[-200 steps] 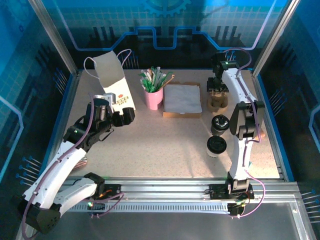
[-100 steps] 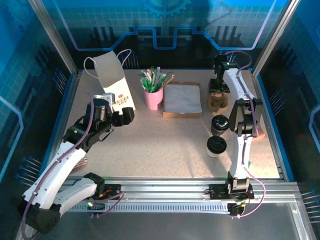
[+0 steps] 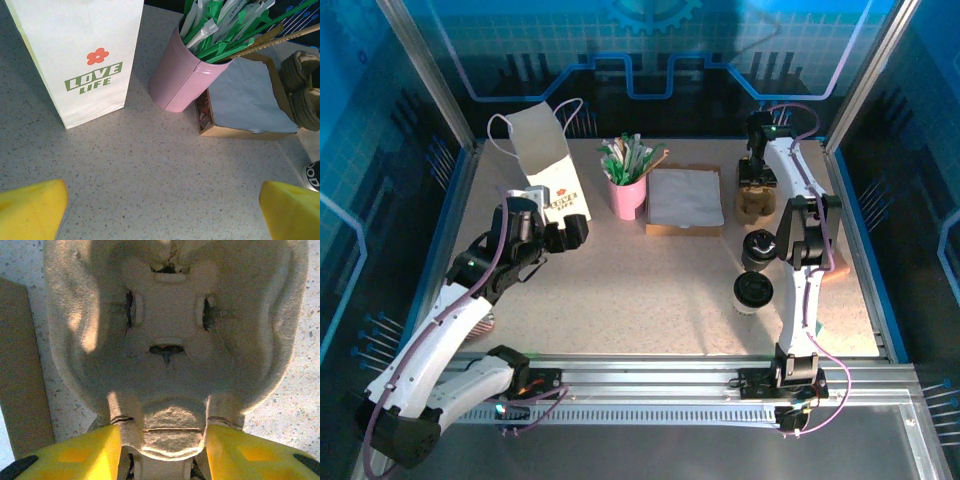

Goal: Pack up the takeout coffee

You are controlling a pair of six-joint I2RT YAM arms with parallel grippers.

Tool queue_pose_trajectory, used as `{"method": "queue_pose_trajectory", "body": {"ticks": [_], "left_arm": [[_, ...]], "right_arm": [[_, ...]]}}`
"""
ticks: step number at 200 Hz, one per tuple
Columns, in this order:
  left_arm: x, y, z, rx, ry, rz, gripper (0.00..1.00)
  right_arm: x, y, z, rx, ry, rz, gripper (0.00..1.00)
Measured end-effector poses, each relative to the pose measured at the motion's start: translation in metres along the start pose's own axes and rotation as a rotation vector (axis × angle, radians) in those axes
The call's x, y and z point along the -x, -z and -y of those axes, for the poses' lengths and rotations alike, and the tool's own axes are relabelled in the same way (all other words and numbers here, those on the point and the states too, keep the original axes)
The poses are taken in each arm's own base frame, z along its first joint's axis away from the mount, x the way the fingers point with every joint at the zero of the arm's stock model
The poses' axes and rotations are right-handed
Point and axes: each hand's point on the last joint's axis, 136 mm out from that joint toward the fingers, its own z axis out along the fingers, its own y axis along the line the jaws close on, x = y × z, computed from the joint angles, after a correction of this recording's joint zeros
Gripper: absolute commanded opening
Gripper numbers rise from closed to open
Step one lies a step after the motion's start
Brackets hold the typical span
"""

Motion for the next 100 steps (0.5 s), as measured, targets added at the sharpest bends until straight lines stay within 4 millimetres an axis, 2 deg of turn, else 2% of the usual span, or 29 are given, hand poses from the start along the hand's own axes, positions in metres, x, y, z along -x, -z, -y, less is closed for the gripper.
{"method": "queue_pose_trajectory", "body": {"ticks": [31,65,100], "left_arm": [[-0.0001,-0.0002,-0.0001,0.001,0.000,-0.001,0.99],[-0.0001,-0.0002,-0.0001,0.001,-0.001,-0.001,0.99],[-0.0001,-0.0002,-0.0001,0.001,-0.003,-0.001,0.99]], "right_arm": [[-0.0001,-0.0004,0.0007,0.002,-0.003,-0.001,0.44],[-0.0001,-0.0012,0.0041,0.006,-0.018,-0.004,0.52],[0.0002,-0.0022,0.0077,0.020,-0.036,-0.008,0.51]]}}
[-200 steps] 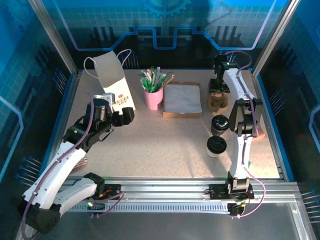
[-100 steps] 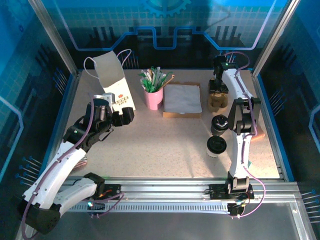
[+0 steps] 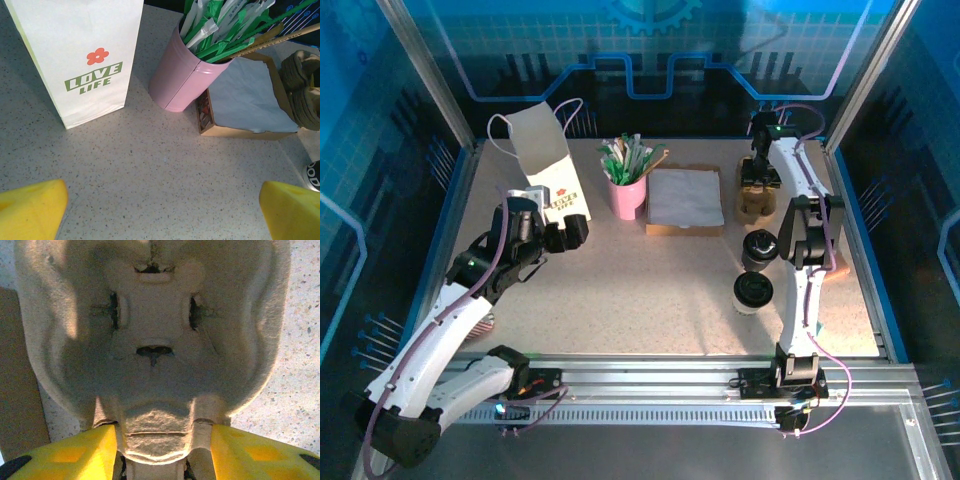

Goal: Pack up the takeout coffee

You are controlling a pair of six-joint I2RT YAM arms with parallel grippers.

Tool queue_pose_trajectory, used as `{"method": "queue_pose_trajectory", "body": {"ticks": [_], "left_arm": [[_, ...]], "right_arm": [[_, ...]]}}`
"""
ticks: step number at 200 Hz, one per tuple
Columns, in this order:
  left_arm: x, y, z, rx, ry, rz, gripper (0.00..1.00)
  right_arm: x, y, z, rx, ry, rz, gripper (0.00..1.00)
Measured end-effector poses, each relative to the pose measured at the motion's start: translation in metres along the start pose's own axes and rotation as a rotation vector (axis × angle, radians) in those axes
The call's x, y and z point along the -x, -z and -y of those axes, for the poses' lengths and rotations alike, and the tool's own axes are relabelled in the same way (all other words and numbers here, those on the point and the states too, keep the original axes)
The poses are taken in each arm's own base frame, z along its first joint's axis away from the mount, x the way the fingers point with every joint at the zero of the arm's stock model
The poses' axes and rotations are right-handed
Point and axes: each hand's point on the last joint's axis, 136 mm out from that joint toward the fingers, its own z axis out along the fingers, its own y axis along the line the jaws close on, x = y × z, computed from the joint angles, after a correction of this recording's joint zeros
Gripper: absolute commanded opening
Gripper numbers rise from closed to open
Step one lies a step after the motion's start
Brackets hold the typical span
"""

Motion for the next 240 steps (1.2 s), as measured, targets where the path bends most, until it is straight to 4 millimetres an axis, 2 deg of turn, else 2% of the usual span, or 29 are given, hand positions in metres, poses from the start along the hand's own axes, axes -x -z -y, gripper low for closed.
{"method": "queue_pose_trajectory", "body": {"ticks": [57,93,120,206,240], "left_arm": [[0.000,0.000,0.000,0.000,0.000,0.000,0.99],[0.000,0.000,0.000,0.000,0.000,0.000,0.99],[0.000,0.000,0.000,0.000,0.000,0.000,0.99],[0.000,0.000,0.000,0.000,0.000,0.000,0.99],[0.000,0.000,0.000,0.000,0.000,0.000,0.99]], "right_arm": [[-0.001,0.000,-0.004,0.035,-0.003,-0.007,0.48],[-0.005,-0.012,-0.005,0.034,-0.001,-0.031,0.46],[-0.003,-0.011,-0.005,0.033,-0.002,-0.032,0.46],[-0.002,-0.007,-0.005,0.035,-0.013,-0.034,0.27],[-0.001,-0.003,-0.005,0.041,-0.029,-0.036,0.26]]}}
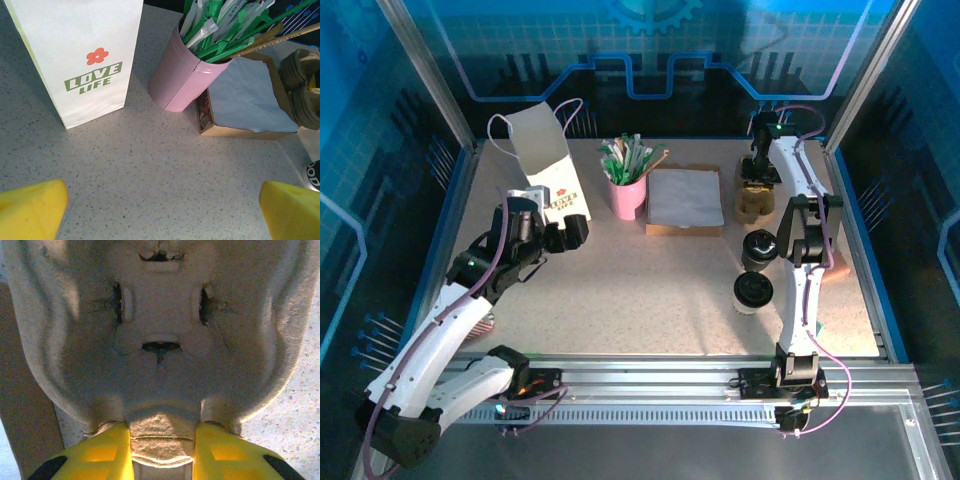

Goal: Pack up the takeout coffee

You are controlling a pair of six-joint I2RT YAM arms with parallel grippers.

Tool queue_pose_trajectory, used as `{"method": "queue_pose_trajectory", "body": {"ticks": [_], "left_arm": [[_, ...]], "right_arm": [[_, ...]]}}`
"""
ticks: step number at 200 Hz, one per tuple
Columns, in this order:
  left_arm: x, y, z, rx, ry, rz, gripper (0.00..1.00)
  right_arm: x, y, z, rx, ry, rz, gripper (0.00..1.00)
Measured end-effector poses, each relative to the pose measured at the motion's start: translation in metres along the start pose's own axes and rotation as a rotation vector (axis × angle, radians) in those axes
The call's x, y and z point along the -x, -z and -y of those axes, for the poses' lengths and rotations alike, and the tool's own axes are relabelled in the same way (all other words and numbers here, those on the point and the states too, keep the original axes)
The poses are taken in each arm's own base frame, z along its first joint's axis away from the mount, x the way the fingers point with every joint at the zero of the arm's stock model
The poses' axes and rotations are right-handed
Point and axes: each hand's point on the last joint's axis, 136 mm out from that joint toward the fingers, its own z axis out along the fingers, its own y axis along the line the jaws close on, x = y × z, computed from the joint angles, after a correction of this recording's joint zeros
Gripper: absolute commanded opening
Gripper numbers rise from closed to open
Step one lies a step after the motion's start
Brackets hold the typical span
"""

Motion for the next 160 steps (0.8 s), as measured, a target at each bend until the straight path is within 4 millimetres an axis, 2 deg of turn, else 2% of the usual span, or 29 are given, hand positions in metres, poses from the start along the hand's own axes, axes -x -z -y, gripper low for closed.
{"method": "queue_pose_trajectory", "body": {"ticks": [75,114,160], "left_arm": [[0.000,0.000,0.000,0.000,0.000,0.000,0.99],[-0.001,-0.001,0.000,0.000,0.000,-0.004,0.99],[-0.019,-0.023,0.011,-0.046,0.013,-0.118,0.99]], "right_arm": [[0.005,0.034,-0.001,0.027,-0.018,0.050,0.28],[0.005,0.036,-0.003,0.041,-0.021,0.051,0.31],[0.004,0.036,-0.006,0.062,-0.023,0.048,0.37]]}}
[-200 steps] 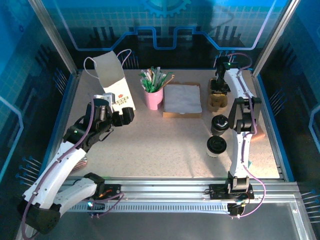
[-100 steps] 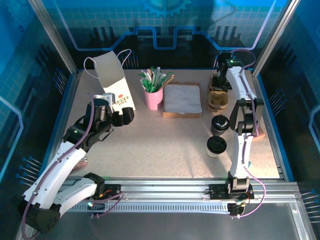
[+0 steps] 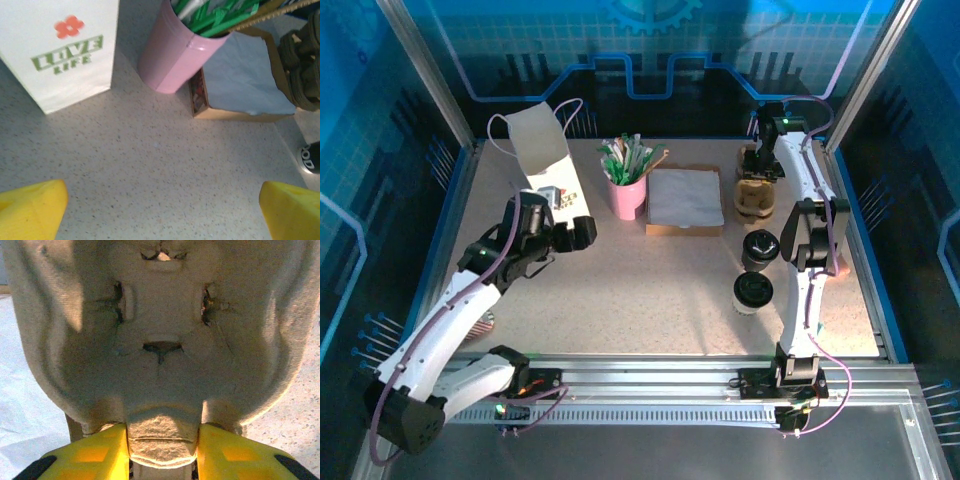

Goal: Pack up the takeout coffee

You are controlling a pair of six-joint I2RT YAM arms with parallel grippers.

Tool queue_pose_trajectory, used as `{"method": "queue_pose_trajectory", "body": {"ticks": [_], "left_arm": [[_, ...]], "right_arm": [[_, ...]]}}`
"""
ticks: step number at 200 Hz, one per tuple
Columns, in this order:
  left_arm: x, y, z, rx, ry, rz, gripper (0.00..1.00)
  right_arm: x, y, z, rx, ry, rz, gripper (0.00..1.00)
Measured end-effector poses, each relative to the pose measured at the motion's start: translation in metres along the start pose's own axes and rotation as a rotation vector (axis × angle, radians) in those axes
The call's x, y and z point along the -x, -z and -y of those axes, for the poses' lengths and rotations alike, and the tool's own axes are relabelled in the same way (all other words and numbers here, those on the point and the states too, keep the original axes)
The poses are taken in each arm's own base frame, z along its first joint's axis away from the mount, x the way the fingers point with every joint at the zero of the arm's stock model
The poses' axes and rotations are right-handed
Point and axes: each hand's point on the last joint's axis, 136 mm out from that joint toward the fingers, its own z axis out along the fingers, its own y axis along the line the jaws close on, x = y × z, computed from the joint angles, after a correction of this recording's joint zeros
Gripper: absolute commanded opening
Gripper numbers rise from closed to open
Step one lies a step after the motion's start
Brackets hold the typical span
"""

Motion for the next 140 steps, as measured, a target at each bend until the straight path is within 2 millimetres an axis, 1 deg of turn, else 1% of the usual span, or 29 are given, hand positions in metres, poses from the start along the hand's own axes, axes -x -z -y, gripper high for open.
{"method": "queue_pose_trajectory", "body": {"ticks": [22,38,68,77,89,95,109,140], "left_arm": [[0.000,-0.004,0.013,-0.039,0.016,-0.038,0.99],[0.005,-0.005,0.028,-0.075,0.008,-0.053,0.99],[0.009,-0.001,0.058,-0.144,-0.006,-0.070,0.99],[0.007,-0.001,0.065,-0.158,-0.009,-0.082,0.99],[0.004,-0.002,0.076,-0.178,-0.016,-0.101,0.99],[0.000,-0.004,0.082,-0.188,-0.020,-0.116,0.99],[-0.009,-0.013,0.097,-0.212,-0.024,-0.161,0.99],[-0.028,-0.044,0.124,-0.242,-0.006,-0.275,0.99]], "right_arm": [[0.000,0.000,-0.001,0.004,-0.001,-0.001,0.32],[0.000,0.000,-0.001,0.008,-0.004,-0.001,0.32],[0.000,0.000,-0.001,0.017,-0.007,-0.003,0.40],[0.000,0.000,-0.001,0.018,-0.013,-0.004,0.40],[0.000,0.000,0.001,0.019,-0.016,-0.003,0.37],[0.001,0.000,0.002,0.018,-0.019,-0.003,0.35],[0.001,0.000,0.004,0.017,-0.026,-0.003,0.35],[0.001,-0.001,0.008,0.016,-0.038,-0.004,0.33]]}}
